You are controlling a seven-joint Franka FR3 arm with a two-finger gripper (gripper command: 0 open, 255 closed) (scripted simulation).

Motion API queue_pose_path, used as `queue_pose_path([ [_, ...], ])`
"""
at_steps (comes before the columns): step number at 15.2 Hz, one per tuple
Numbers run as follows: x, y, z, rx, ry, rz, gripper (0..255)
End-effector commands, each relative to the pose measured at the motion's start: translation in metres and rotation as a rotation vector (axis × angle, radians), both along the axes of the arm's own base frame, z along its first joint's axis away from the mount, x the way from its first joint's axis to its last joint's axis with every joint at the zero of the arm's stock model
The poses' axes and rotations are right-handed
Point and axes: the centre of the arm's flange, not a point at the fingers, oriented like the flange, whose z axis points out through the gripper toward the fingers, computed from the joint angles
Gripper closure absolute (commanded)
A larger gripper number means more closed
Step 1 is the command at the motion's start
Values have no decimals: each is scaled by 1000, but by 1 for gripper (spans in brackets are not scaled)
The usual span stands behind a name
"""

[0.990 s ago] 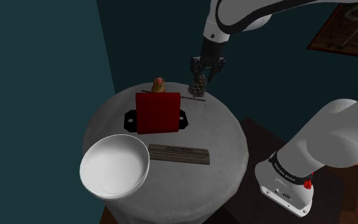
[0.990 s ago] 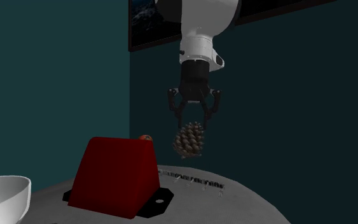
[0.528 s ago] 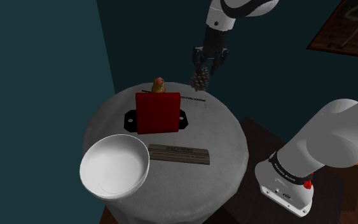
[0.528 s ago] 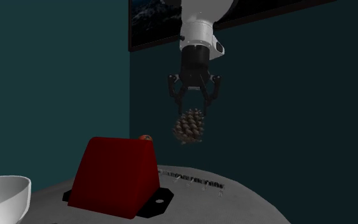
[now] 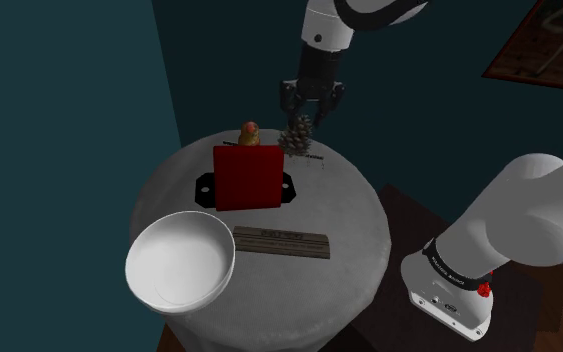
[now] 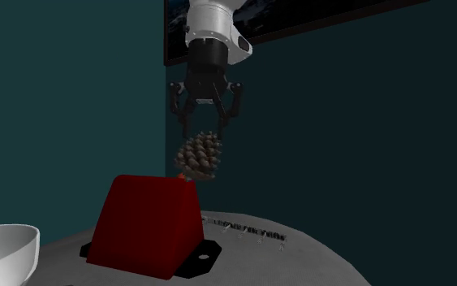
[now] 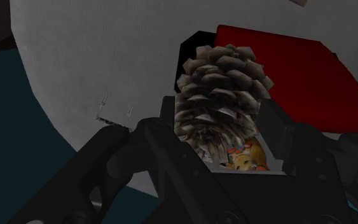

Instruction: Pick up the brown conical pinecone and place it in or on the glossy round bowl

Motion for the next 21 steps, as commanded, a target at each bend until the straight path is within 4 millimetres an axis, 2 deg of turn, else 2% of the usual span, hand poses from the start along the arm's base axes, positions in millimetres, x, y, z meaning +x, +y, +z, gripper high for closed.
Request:
queue_pose_path([
  [1, -2, 25, 2, 0, 0, -1, 255],
  [21, -38, 286, 23, 0, 0, -1, 255],
])
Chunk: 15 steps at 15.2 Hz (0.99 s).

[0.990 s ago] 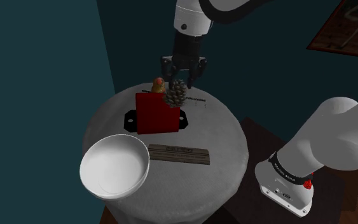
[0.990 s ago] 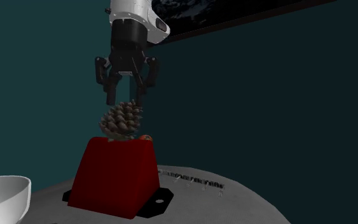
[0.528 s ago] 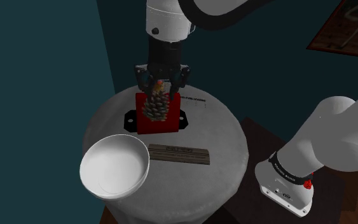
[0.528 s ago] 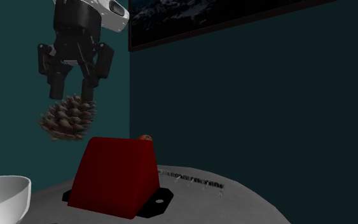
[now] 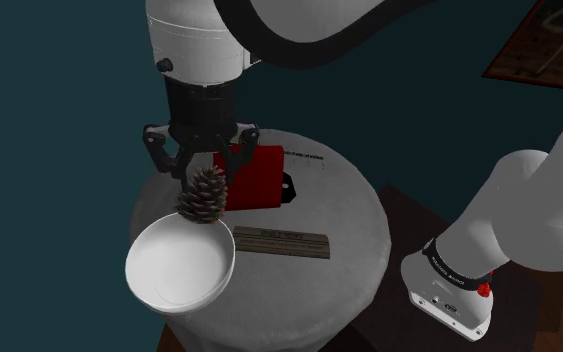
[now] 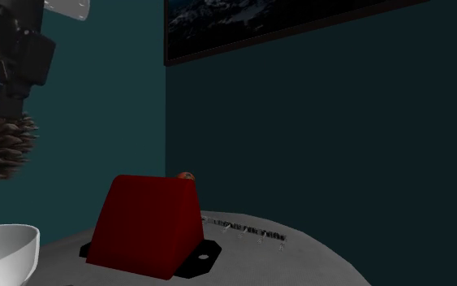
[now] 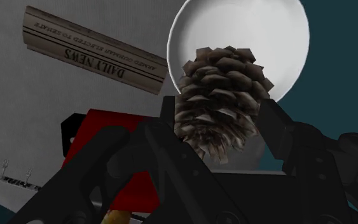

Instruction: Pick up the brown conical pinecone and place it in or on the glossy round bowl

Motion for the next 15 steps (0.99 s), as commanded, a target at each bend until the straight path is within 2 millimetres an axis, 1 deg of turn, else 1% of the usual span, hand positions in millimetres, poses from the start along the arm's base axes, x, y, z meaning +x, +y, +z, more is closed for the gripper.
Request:
queue_pose_path([
  [1, -4, 24, 3, 1, 0, -3, 255],
  [4, -10, 63, 6, 1, 0, -3, 255],
  [5, -11, 67, 6, 1, 0, -3, 255],
  [15, -11, 67, -47, 1, 0, -3, 255],
])
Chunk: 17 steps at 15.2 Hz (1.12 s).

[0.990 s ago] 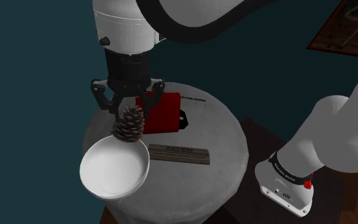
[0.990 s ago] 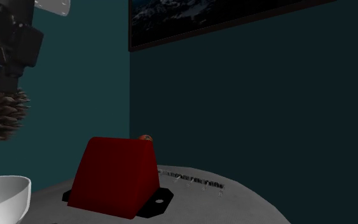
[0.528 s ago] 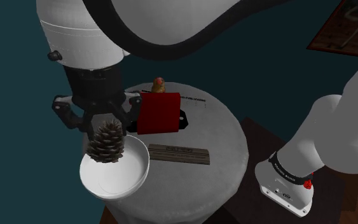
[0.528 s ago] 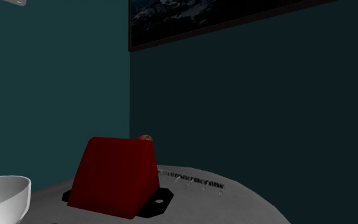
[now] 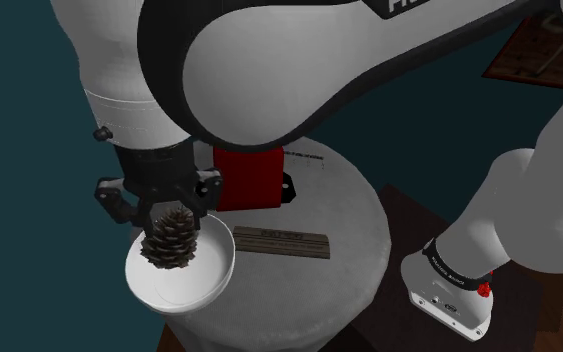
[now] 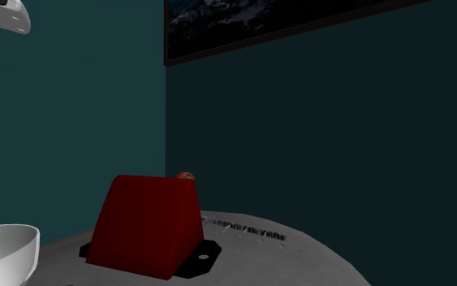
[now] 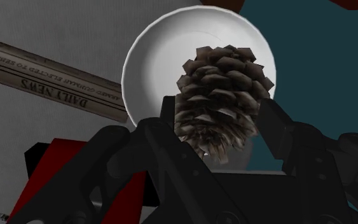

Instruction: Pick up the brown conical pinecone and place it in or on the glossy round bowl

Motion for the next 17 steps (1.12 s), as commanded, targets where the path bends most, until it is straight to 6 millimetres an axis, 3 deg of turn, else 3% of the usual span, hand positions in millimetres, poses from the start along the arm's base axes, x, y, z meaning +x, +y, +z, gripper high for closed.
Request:
queue_pose_path([
  [1, 0, 0, -11, 1, -1, 0, 255],
  [10, 0, 0, -58, 1, -1, 0, 255],
  [17, 0, 0, -58, 1, -1, 0, 255],
])
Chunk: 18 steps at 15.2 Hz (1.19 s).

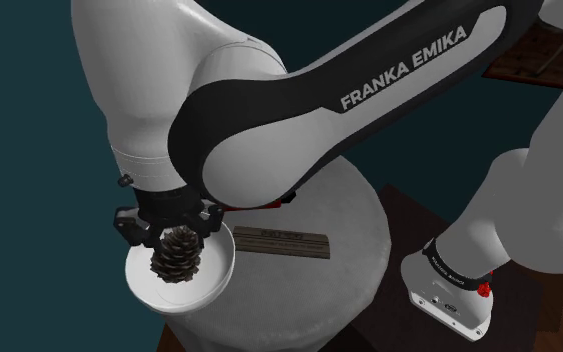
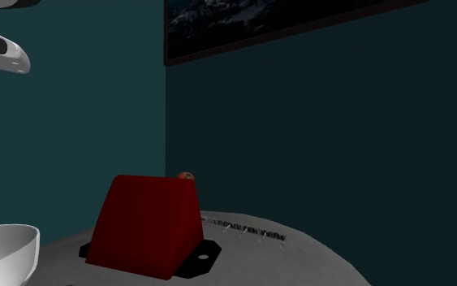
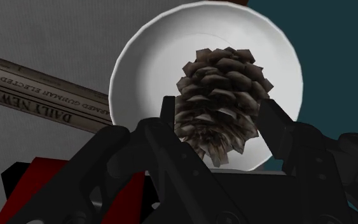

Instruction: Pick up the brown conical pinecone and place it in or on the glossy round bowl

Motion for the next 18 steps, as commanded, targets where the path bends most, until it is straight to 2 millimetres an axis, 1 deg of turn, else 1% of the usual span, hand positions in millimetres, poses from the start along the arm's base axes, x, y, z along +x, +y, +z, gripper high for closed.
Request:
queue_pose_path([
  [1, 0, 0, 0, 0, 0, 0, 0],
  [6, 0, 0, 0, 0, 0, 0, 0],
  [9, 1, -3, 40, 0, 0, 0, 0],
  [10, 2, -3, 50, 0, 0, 0, 0],
  [18, 2, -3, 50, 0, 0, 0, 0],
])
